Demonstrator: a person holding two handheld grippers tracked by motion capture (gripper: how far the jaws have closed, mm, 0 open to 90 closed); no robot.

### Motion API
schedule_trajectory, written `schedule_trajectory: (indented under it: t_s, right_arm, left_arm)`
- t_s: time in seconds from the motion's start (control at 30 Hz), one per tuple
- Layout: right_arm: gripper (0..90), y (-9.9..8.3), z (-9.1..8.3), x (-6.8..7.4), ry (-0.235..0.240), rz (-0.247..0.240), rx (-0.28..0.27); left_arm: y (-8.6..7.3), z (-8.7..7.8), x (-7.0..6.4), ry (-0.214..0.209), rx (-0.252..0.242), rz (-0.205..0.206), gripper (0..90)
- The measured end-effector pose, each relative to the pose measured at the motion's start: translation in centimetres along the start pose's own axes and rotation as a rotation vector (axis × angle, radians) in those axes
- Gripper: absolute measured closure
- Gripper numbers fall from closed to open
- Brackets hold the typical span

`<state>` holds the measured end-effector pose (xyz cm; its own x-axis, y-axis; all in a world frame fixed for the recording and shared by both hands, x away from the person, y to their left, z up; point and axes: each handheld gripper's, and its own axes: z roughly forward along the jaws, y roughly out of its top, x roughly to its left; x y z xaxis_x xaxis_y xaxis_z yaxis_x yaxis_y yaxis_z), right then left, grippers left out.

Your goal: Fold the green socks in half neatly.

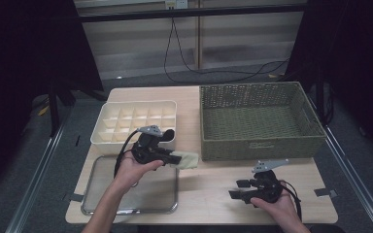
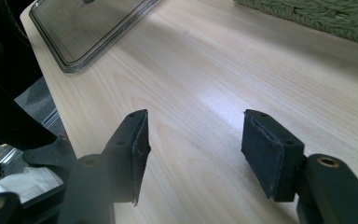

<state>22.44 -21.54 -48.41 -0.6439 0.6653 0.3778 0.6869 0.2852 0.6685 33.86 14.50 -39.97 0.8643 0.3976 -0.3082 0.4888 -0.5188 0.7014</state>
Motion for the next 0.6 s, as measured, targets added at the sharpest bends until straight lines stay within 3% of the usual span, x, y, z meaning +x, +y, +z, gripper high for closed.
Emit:
schedule_trajectory:
  t_s: [0.2,0.43,0.6]
  right_arm:
    - [41.3,0.0,-0.1,0.0,-0.006,0.006,-0.008]
    - [40.3,0.0,0.0,-0.1,-0.006,0.008,-0.004]
    - [39.4,0.0,0.0,0.0,-0.007,0.005,-0.001]
  left_arm:
    - [0.5,-2.0,0.6,0.023,-0.043,0.000,68.5]
    - [0.9,-4.1,1.9,0.060,-0.031,-0.007,68.5]
    - [0.7,-5.8,2.7,0.087,-0.050,-0.016,68.5]
